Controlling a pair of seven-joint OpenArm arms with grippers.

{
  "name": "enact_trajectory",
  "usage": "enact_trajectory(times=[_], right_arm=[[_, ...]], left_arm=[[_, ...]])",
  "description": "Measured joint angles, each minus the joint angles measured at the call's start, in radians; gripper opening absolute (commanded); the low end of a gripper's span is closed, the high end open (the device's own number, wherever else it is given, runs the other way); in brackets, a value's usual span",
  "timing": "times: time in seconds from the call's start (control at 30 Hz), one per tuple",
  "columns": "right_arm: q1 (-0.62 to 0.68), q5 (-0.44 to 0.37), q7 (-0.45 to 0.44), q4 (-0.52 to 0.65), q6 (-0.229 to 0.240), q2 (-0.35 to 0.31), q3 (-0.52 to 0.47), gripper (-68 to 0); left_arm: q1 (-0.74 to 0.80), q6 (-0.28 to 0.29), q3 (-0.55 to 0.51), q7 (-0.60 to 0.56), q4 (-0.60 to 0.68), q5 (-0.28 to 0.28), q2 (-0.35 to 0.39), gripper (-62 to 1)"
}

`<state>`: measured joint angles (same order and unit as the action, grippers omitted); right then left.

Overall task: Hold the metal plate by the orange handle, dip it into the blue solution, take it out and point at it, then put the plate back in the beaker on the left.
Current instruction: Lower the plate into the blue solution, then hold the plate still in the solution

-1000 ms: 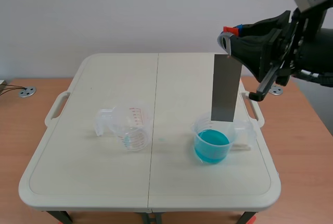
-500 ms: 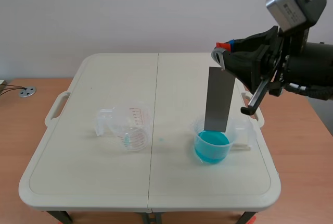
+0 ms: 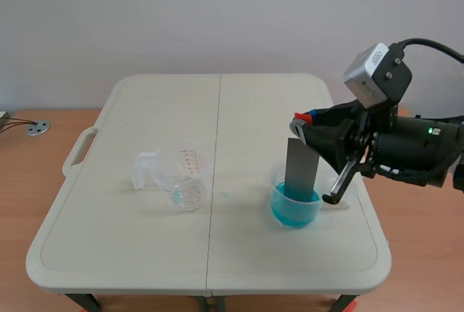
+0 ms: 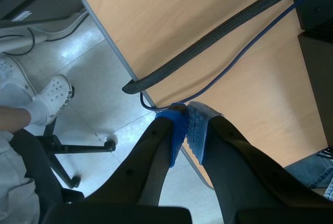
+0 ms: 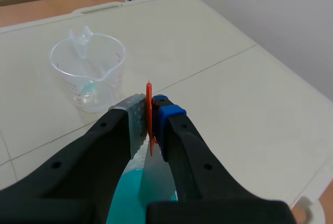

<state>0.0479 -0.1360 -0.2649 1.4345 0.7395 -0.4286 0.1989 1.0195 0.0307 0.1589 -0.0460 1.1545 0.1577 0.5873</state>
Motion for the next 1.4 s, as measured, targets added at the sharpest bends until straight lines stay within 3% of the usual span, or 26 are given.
enact_trajectory(times=[0.27,1.4], right_arm=[[-0.006,0.043,-0.052,-0.053,-0.007,0.013,0.005,-66.2],[-0.014,0.062,-0.059,-0.056,-0.009,0.013,0.007,-66.2]], left_arm=[[0.000,0.000,0.000,0.000,0.000,0.000,0.000,-59.1],[0.000,0.000,0.000,0.000,0.000,0.000,0.000,-59.1]])
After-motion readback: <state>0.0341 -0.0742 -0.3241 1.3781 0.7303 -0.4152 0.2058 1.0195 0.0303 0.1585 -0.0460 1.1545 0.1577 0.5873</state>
